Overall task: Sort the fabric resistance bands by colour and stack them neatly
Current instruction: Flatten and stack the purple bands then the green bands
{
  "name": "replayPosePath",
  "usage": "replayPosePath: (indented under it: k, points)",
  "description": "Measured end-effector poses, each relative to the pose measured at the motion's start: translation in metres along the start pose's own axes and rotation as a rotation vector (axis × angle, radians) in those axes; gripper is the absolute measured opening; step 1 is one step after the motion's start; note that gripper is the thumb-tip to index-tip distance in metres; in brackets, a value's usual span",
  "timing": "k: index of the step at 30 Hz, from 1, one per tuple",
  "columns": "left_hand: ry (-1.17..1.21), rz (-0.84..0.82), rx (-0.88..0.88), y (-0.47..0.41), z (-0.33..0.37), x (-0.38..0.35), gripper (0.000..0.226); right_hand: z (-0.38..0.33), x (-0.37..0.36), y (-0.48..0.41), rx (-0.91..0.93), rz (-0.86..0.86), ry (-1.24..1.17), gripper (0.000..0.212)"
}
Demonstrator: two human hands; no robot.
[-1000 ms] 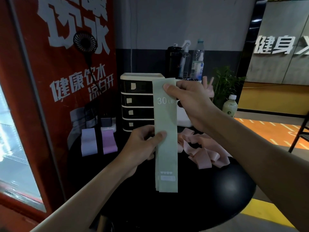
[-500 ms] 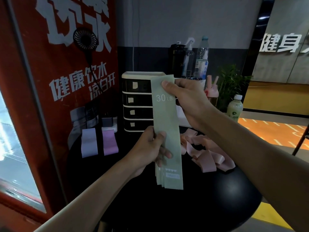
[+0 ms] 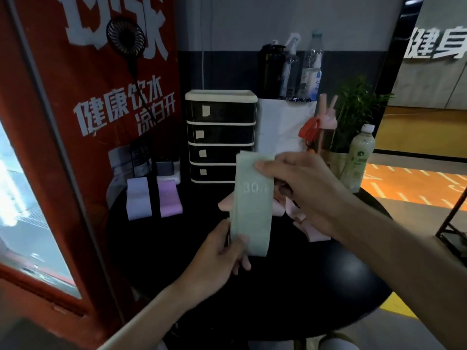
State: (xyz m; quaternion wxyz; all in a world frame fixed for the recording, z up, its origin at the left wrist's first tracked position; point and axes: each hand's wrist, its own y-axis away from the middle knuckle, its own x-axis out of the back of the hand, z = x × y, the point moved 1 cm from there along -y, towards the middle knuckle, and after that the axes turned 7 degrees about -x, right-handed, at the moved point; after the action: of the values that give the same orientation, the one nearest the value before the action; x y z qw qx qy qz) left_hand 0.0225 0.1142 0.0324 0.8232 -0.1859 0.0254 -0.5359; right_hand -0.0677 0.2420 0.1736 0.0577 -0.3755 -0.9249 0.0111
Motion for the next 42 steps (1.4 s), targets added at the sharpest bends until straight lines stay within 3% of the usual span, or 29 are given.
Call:
replayPosePath:
  k: [5,10,13,15,19,23,29,32,35,42]
  points:
    - [-0.068,-0.111,0.115,0.033,-0.006,-0.005,0.018,0.048,0.004,0.003,-0.114,-0.062,-0.032,0.035]
    - [-0.215,0.227,0.133,0.005,0.000,0.021,0.020,0.066,0.007,-0.013,-0.168,-0.051,-0.018,0.020]
    - [-0.419,0.127,0.200,-0.013,-0.015,0.019,0.031,0.072,0.003,-0.024,-0.180,-0.083,-0.045,0.029]
    - [-0.384,0.139,0.215,-0.019,-0.023,0.014,0.037,0.074,-0.001,-0.029,-0.209,-0.090,-0.038,0.032]
    - [-0.441,0.091,0.177,-0.019,-0.018,0.005,0.036,0.092,-0.003,-0.047,-0.280,0.061,-0.067,0.034]
    - [-0.459,-0.024,0.170,-0.016,-0.015,0.002,0.039,0.112,-0.004,-0.061,-0.297,0.046,0.037,0.010]
    - [-0.506,-0.111,0.125,-0.020,-0.028,0.005,0.025,0.137,-0.001,-0.080,-0.239,0.031,0.151,0.035]
    - [-0.567,-0.106,0.110,-0.022,-0.036,0.007,0.036,0.144,0.006,-0.090,-0.248,-0.035,0.313,0.045]
    - [-0.600,-0.117,0.125,-0.024,-0.038,0.007,0.055,0.139,0.013,-0.097,-0.359,-0.154,0.311,0.039]
    - [-0.582,-0.145,0.129,-0.022,-0.033,0.008,0.048,0.121,0.017,-0.114,-0.509,-0.393,0.479,0.043]
